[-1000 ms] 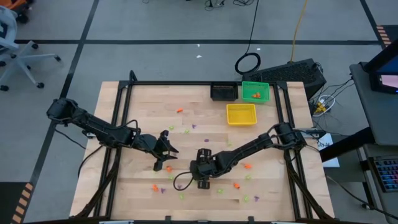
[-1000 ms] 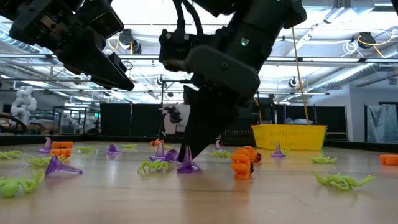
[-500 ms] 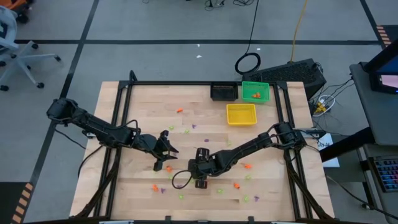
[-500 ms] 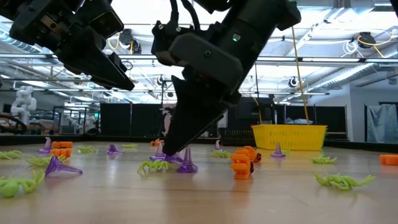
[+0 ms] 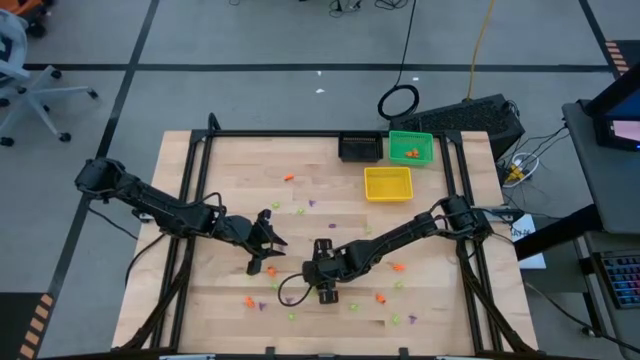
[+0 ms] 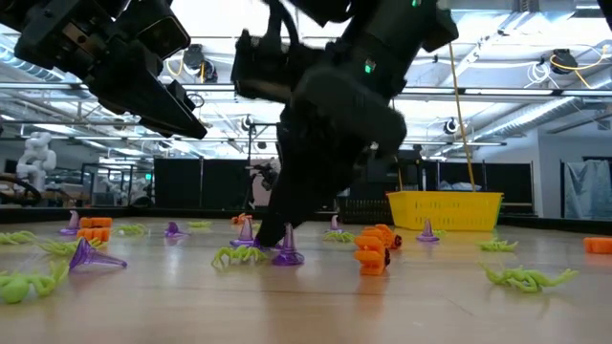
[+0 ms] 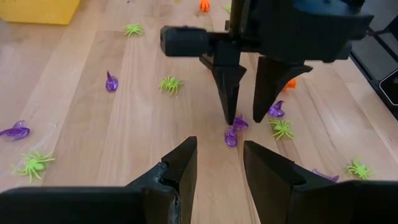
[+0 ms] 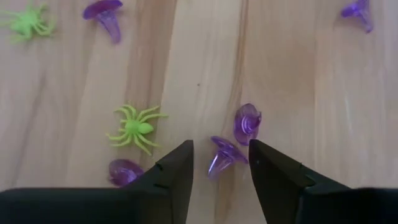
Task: Sort Halloween decoration
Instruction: Put the violet witch hat toy into the yellow basket
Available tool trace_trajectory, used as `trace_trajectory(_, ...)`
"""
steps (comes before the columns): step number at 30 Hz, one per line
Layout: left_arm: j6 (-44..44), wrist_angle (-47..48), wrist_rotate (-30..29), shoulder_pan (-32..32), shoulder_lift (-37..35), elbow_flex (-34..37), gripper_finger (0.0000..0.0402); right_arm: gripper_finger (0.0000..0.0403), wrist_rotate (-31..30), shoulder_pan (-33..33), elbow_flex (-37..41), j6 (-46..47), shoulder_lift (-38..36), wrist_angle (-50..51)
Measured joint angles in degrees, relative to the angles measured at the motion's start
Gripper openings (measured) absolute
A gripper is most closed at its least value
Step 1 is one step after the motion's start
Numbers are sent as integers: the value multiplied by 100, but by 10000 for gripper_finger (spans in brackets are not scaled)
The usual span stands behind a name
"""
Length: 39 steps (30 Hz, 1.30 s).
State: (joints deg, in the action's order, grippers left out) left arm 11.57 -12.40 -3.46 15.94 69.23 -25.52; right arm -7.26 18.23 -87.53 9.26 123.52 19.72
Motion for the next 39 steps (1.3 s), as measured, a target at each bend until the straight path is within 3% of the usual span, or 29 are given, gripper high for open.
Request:
trace_trajectory(14, -28, -2, 0, 0, 0, -4, 134, 48, 7, -76, -9, -101, 73, 45)
trace_trajectory(39, -26, 4, 0, -2, 0, -4, 134, 50, 171, -67, 2, 56, 18, 239)
